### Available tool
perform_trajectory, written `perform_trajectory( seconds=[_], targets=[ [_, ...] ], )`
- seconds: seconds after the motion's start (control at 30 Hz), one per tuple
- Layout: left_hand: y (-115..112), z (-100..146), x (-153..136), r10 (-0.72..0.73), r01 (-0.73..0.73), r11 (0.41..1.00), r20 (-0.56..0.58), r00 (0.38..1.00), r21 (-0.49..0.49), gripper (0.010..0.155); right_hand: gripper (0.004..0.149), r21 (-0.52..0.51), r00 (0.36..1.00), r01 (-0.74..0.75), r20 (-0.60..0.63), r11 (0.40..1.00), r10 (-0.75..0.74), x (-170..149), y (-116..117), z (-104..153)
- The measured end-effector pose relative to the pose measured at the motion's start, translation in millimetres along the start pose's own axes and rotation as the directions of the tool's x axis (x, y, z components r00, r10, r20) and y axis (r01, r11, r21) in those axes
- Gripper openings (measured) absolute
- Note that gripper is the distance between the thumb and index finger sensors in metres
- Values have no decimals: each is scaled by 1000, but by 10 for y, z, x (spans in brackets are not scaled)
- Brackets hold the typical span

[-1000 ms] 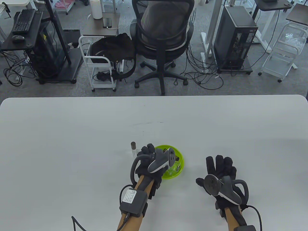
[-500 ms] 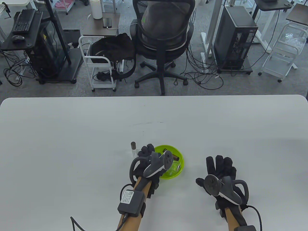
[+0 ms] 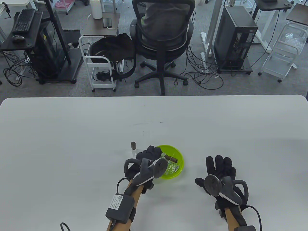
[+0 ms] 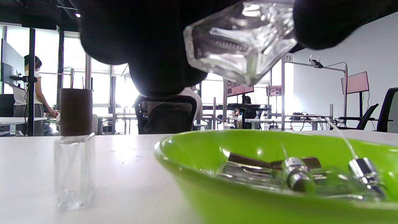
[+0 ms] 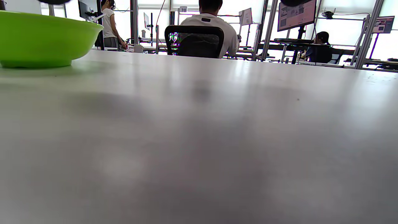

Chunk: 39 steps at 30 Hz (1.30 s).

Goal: Assemble perfume bottles from components

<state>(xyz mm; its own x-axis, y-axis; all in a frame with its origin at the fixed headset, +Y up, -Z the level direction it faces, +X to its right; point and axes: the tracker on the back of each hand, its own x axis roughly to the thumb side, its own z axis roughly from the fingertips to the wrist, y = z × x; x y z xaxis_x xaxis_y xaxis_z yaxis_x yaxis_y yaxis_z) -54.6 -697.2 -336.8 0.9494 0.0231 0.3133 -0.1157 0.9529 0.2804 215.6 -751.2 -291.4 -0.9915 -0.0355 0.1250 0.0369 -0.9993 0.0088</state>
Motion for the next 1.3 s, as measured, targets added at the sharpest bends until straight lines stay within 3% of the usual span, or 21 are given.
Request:
perform_trajectory(
  seconds=[0.3,0.73,1.0,1.13,1.3],
  targets=[
    [225,405,-234,68,-70,992,19,997,105,75,95,-11,1000,-15,21,1000,16,63,-9,14],
    [-46,720,-653,201,-200,975,-2,980,101,78,94,-12,998,-25,64,1000,25,270,-17,-11],
    [-8,754,-670,279,-281,953,32,960,116,78,85,-130,983,-77,156,988,97,922,-347,-307],
    [-7,768,-669,290,-292,950,37,956,111,78,75,-52,967,-138,208,989,146,1289,-361,-565],
    [-12,769,-675,304,-306,946,39,952,106,78,63,42,961,-195,207,980,183,1478,-234,-755]
  ],
)
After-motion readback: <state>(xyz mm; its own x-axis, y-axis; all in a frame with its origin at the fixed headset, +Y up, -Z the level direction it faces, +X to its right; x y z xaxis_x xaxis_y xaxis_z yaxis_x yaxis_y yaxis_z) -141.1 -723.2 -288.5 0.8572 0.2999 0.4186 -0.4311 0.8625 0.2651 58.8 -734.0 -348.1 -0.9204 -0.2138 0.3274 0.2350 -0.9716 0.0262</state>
